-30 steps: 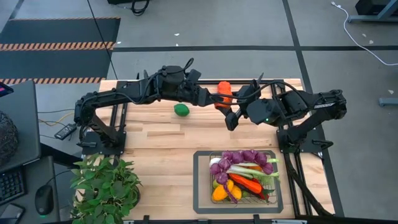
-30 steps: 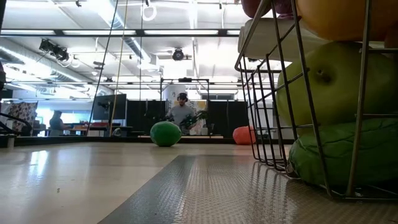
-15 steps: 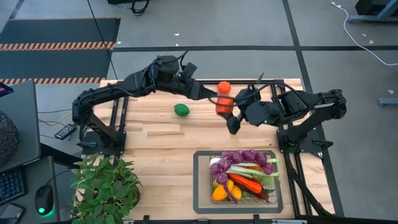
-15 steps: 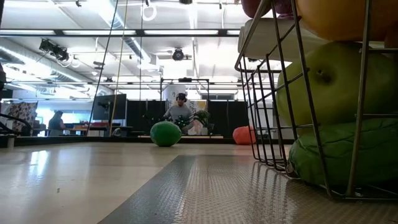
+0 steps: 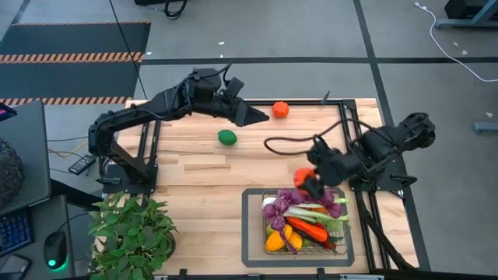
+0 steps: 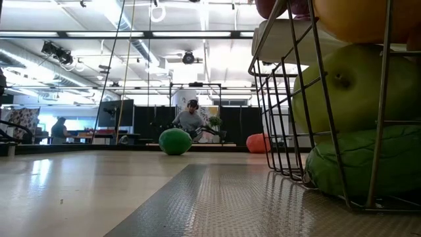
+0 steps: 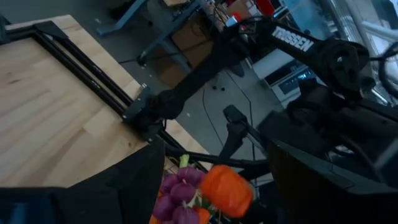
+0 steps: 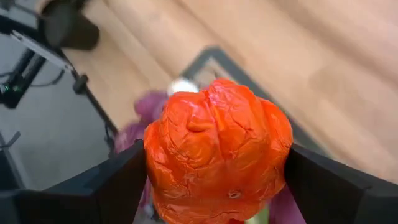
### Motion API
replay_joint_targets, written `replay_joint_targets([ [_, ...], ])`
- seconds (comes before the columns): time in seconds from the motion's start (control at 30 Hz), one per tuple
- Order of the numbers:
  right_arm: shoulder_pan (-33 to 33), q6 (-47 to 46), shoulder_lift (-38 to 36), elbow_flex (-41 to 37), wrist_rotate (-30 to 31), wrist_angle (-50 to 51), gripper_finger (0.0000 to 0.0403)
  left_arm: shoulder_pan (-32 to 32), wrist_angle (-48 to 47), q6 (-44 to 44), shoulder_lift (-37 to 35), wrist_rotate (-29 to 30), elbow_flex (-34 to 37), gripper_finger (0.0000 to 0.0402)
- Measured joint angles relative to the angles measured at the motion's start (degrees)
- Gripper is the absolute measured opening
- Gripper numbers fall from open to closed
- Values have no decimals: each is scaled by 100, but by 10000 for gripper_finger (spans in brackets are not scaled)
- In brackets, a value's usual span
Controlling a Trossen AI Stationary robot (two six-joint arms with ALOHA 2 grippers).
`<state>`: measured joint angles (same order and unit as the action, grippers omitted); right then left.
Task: Build produce basket
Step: Put the left tangerine into the wire basket, then put the lime into the wire basket
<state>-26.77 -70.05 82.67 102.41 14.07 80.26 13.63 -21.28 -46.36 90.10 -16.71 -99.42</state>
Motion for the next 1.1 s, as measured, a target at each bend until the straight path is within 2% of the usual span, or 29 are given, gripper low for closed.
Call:
replay_joint_targets([
  [0.23,-1020,-1344,164,-70,-46,274,351,-252,2,51,-1,201,0,290],
  [0.47,-1963,-2197,588,-652,-221,58,351,-699,2,23,1,641,0,290],
  [0.6,-2389,-2561,790,-959,-232,-408,351,-951,4,-104,1,990,0,290],
  [0.73,-2737,-3139,946,-1141,-261,-560,357,-1092,3,-123,1,1193,1,290],
  [0.9,-3059,-3999,1014,-1302,-315,-497,387,-1080,4,-97,1,1219,2,290],
  [1.1,-3182,-4883,1012,-1344,120,-132,396,-967,3,72,1,1192,2,291],
])
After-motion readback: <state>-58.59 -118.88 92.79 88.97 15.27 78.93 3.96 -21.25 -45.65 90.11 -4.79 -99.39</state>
